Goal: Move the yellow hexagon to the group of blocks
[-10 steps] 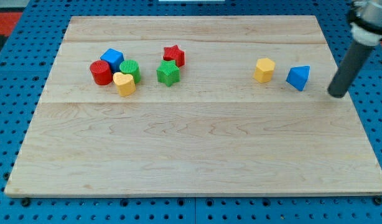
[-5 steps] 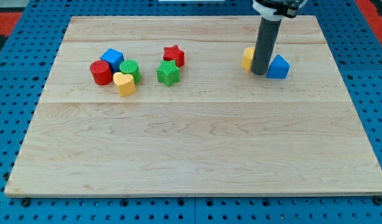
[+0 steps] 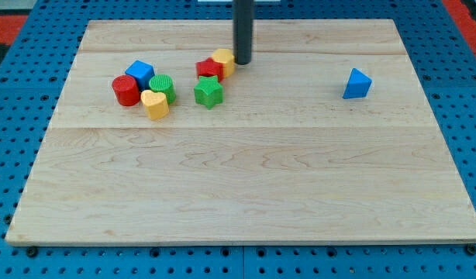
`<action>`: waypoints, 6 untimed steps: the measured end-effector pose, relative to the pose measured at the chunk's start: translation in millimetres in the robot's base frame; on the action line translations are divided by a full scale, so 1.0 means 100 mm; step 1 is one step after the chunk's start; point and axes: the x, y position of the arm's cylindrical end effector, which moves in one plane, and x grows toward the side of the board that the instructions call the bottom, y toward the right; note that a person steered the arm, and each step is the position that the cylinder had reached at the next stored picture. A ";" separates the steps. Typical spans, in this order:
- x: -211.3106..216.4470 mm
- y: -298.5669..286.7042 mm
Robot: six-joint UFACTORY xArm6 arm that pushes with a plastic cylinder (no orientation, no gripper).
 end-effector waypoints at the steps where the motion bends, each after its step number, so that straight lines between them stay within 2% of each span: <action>1: 0.00 -0.43; 2: -0.01 -0.61; 4: 0.07 -0.62; 5: -0.36 -0.65; 6: -0.29 -0.83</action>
